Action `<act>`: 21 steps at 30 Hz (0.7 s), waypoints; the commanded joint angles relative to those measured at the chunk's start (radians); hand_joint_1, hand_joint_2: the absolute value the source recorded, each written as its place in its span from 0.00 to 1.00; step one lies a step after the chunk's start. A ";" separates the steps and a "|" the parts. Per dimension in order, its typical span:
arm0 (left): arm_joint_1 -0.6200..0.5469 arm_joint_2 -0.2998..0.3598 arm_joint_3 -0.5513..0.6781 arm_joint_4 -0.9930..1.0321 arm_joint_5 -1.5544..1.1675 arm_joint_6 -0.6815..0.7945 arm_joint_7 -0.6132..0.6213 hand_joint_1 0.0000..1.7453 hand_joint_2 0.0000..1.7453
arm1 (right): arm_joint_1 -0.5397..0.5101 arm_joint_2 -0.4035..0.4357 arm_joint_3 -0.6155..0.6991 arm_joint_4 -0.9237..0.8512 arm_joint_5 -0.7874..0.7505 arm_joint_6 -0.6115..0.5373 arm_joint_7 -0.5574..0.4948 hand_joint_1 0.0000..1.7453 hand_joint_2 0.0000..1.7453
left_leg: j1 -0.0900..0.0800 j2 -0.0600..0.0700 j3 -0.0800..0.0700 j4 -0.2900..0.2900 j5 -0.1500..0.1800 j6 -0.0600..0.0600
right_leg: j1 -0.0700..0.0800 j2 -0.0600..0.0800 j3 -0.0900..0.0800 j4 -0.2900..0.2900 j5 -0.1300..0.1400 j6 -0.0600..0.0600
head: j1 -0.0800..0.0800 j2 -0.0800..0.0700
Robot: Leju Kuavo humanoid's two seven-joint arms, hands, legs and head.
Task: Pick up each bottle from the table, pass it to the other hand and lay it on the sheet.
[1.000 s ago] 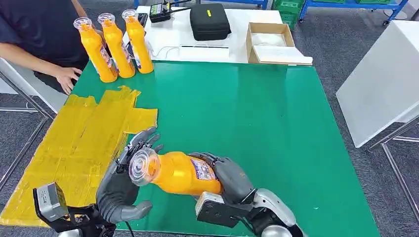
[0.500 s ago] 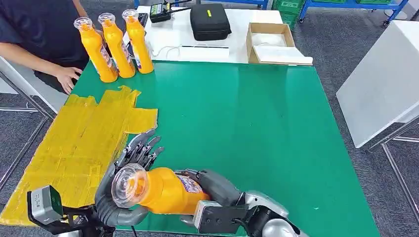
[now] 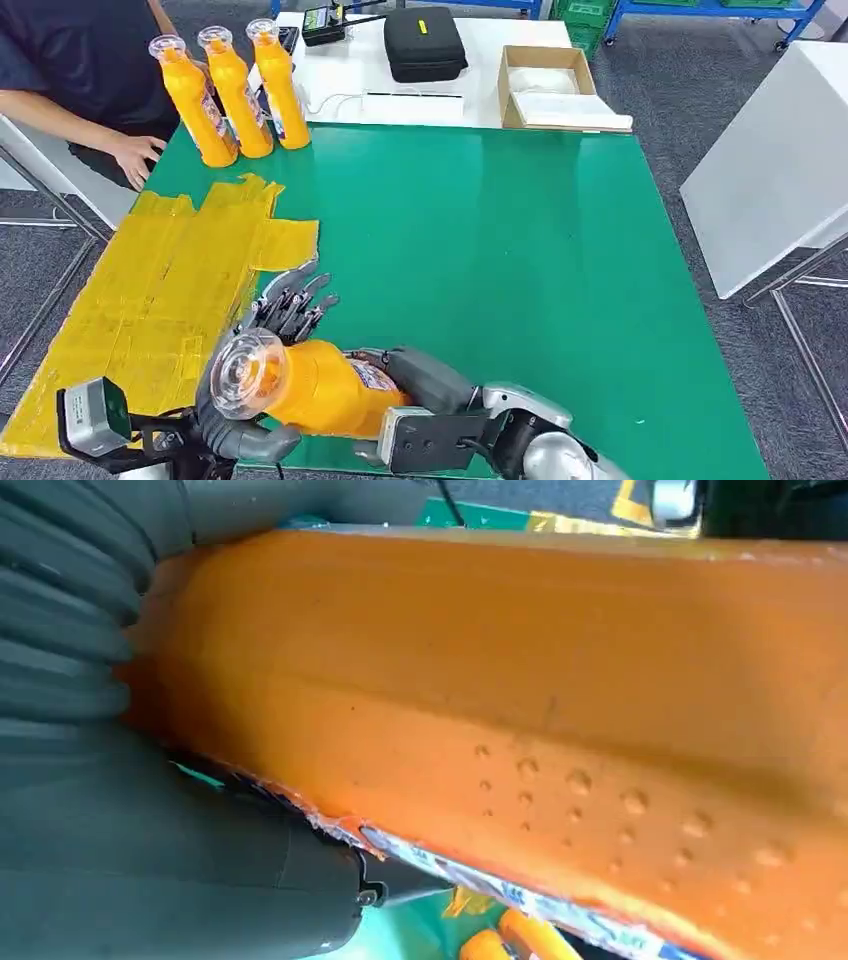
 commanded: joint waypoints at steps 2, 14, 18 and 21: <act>-0.040 0.038 -0.036 0.066 -0.023 0.001 -0.007 1.00 1.00 | -0.061 -0.001 0.077 0.079 -0.004 0.011 0.008 1.00 1.00 | -0.001 0.001 0.004 -0.002 0.000 0.001 | 0.000 0.001 0.004 -0.001 0.000 -0.002 | 0.000 0.000; -0.052 0.056 -0.052 0.076 -0.020 -0.023 -0.005 1.00 1.00 | -0.061 -0.003 0.073 0.088 -0.019 0.011 0.005 1.00 1.00 | 0.000 0.000 0.003 -0.001 0.000 0.001 | 0.000 0.000 0.003 -0.001 0.000 -0.001 | 0.000 0.000; -0.053 0.059 -0.055 0.079 -0.022 -0.026 -0.005 1.00 1.00 | -0.062 -0.002 0.074 0.088 -0.019 0.012 0.005 1.00 1.00 | -0.001 0.001 0.005 -0.002 0.000 0.001 | 0.000 0.001 0.005 -0.001 0.000 -0.002 | 0.000 0.000; -0.057 0.063 -0.061 0.086 -0.024 -0.031 -0.005 1.00 1.00 | -0.065 -0.001 0.075 0.093 -0.022 0.013 0.004 1.00 1.00 | -0.001 0.000 0.004 -0.002 0.000 0.001 | 0.000 0.000 0.004 -0.001 0.000 -0.002 | 0.000 0.000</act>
